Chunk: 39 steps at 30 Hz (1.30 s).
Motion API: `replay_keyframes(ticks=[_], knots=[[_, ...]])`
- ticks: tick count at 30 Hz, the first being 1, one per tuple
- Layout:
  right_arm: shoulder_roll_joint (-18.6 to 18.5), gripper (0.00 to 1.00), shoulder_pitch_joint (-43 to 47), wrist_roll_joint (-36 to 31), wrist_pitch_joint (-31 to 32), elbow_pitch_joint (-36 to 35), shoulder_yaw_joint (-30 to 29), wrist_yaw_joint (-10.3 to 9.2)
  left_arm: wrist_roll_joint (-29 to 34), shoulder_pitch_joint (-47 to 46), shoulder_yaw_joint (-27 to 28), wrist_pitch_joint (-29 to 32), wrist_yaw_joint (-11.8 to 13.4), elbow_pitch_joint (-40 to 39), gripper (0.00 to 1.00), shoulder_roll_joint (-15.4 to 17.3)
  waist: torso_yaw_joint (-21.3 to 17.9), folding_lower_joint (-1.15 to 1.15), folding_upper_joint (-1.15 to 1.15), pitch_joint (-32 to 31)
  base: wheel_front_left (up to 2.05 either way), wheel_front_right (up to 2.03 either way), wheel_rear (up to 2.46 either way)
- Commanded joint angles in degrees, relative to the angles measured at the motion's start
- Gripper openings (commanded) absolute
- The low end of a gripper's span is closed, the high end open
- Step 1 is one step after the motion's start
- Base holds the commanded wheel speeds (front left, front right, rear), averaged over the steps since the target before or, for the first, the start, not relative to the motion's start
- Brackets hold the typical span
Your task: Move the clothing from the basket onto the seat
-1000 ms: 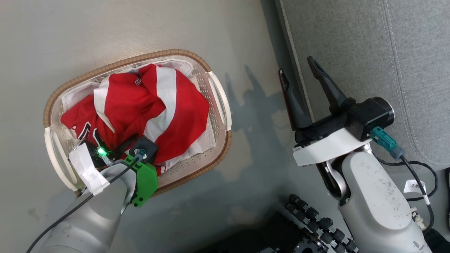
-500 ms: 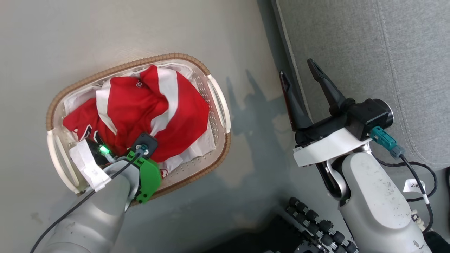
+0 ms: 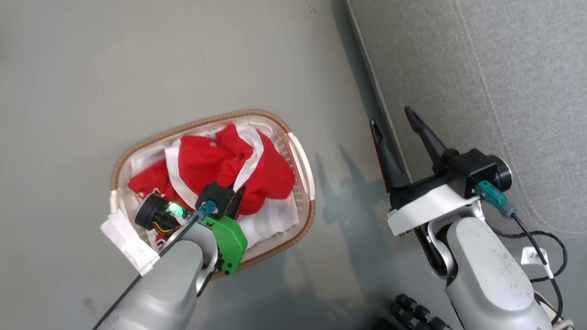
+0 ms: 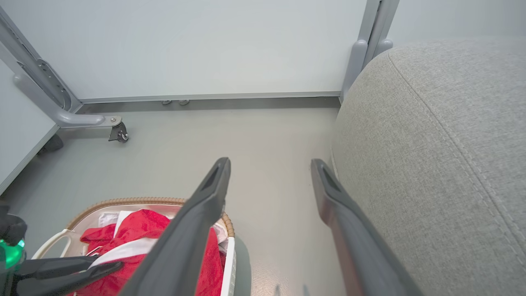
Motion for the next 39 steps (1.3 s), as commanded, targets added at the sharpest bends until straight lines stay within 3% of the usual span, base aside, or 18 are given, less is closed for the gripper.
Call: replay_keyframes(ticks=[1, 14, 24, 30, 39], knots=[[-0.25, 1.00, 1.34, -0.47, -0.28, 0.62, -0.21, -0.06, -0.52, 1.37, 0.98, -0.03, -0.07, -1.34, 0.00, 0.16, 3.46, 0.00, 0.00, -6.08, 0.00, 0.00, 0.00], [-0.21, 1.00, 8.34, -2.22, -0.28, 4.35, -3.06, -0.06, 2.25, 11.90, 9.96, -0.04, 0.40, -17.97, 0.00, -1.63, 8.89, 0.00, 0.00, -19.31, 0.00, 0.00, 0.00], [-0.25, 1.00, 12.58, -1.79, -0.28, 5.34, -2.37, -0.06, 4.13, 15.63, 17.47, -0.05, 0.03, -27.58, 0.00, -2.97, 11.66, 0.00, 0.00, -25.25, 0.00, 0.00, 0.00], [-0.26, 1.00, 14.49, -1.55, -0.28, 5.58, -2.15, -0.06, 3.79, 15.30, 19.15, -0.05, -0.22, -33.43, 0.00, -3.37, 13.54, 0.00, 0.00, -27.71, 0.00, 0.00, 0.00], [-0.27, 1.00, 16.89, -1.05, -0.28, 6.46, -1.44, -0.06, 0.68, 14.13, 17.41, -0.04, -0.47, -41.36, 0.00, -3.42, 14.66, 0.00, 0.00, -31.35, 0.00, 0.00, 0.00]])
